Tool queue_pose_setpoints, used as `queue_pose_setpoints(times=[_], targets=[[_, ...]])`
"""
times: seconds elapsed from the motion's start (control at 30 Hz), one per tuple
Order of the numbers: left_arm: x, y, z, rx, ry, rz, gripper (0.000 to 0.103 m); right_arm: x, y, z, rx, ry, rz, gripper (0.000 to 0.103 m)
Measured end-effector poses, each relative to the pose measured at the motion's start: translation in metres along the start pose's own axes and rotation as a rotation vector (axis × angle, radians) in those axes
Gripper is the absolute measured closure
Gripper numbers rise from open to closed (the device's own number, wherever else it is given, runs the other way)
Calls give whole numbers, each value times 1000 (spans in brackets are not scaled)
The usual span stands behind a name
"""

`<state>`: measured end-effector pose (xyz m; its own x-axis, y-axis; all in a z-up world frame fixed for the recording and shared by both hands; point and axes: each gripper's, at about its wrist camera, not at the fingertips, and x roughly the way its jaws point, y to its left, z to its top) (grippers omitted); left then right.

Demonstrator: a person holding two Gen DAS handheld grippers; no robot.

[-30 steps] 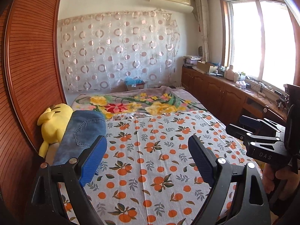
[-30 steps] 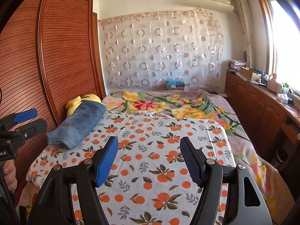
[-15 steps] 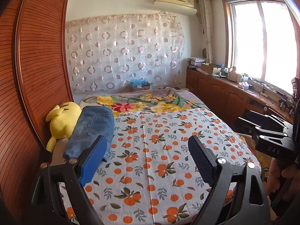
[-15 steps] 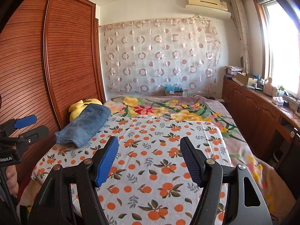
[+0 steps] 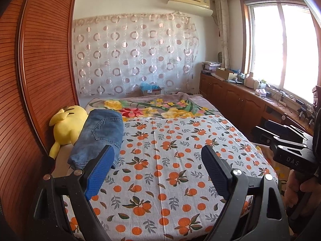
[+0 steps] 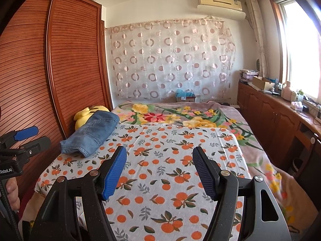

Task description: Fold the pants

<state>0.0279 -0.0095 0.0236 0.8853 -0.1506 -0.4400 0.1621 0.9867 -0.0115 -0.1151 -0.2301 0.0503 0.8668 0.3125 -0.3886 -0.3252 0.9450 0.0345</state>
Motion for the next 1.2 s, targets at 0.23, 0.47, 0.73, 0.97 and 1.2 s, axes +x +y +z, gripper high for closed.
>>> queue_pose_setpoints(times=[0.23,0.47,0.73,0.97,1.2], targets=[[-1,0,-3,4,2,8,14,2,1,-1,-1,-4,-1,33],[-1,-2,-3,4,0,5,14,3,5,-5,-1,-9,-9,33],[-3,-7,-2,7,-6,1,14,6,6,-6,6,-10,-12,33],[-6,-10,0,10,-14,1,14,6,9,-9,6,-14,-12,33],[-6,-9,-1,8,-14,-2,14,6,10,-9,7,-15,-9,33]])
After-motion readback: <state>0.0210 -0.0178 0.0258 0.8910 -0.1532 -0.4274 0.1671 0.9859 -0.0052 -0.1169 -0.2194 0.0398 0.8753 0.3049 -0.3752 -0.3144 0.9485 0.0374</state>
